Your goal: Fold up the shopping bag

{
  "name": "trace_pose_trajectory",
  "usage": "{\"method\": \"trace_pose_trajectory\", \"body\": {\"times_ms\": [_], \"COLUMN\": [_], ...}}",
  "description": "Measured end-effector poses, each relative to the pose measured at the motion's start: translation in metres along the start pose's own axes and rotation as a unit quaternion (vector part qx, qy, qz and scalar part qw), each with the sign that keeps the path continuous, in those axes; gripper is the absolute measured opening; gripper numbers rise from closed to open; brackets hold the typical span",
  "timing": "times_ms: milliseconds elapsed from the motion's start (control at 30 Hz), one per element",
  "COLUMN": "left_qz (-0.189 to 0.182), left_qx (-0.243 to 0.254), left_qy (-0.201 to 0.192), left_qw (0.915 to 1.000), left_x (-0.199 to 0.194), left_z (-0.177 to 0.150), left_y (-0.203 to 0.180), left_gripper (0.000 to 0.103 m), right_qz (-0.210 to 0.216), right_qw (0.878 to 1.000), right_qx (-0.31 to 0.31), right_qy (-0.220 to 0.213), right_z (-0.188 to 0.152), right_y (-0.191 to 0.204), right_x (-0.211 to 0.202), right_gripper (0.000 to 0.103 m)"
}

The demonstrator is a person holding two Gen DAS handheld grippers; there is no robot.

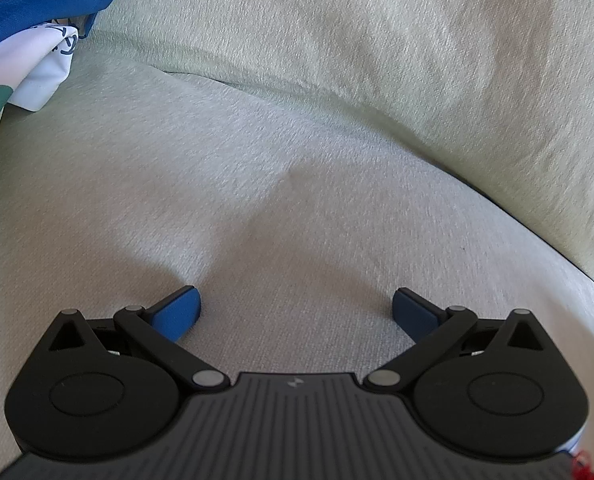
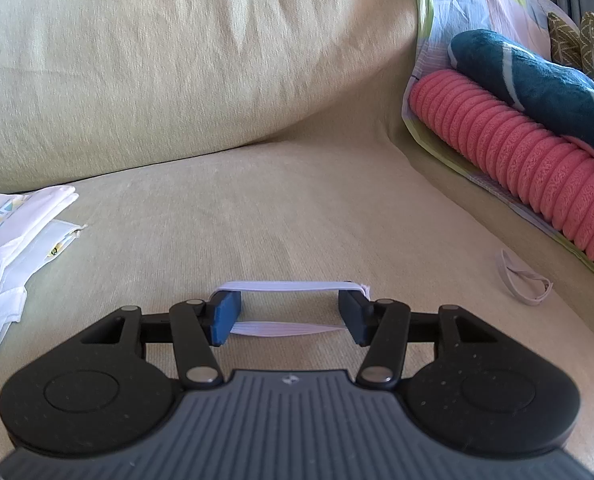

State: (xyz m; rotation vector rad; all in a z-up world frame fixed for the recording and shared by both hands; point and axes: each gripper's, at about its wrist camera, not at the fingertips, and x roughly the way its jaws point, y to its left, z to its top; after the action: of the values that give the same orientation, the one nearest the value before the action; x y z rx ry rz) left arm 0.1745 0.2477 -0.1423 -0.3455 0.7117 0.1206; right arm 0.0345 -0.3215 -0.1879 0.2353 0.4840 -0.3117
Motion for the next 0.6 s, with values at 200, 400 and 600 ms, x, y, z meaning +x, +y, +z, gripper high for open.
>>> {"method": "trace_pose_trajectory", "body": {"times_ms": [200,400,600], "left_qz": [0.000,0.000,0.000], "left_qx": [0.000,0.000,0.000], "left_qy": [0.000,0.000,0.000], "left_qw": [1.0000,1.0000,1.0000], "left_x": [0.0004,0.0002,0.0007], "left_z": [0.0005,-0.0006,-0.0001], "left_y": [0.0003,0.0003,0.0000], "left_gripper": [0.103,0.103,0.103], "right_qz": [0.000,0.000,0.001], "right_qw": [1.000,1.000,1.000], "right_qx": [0.000,0.000,0.001], "right_qy": [0.000,0.000,0.000], "right_z": [0.0000,0.0000,-0.0001], "right_y": [0.0001,0.0000,-0.0003], "right_x": [-0.0002,-0.0003,-0.0007], "right_gripper": [0.051,0.051,0.051]}}
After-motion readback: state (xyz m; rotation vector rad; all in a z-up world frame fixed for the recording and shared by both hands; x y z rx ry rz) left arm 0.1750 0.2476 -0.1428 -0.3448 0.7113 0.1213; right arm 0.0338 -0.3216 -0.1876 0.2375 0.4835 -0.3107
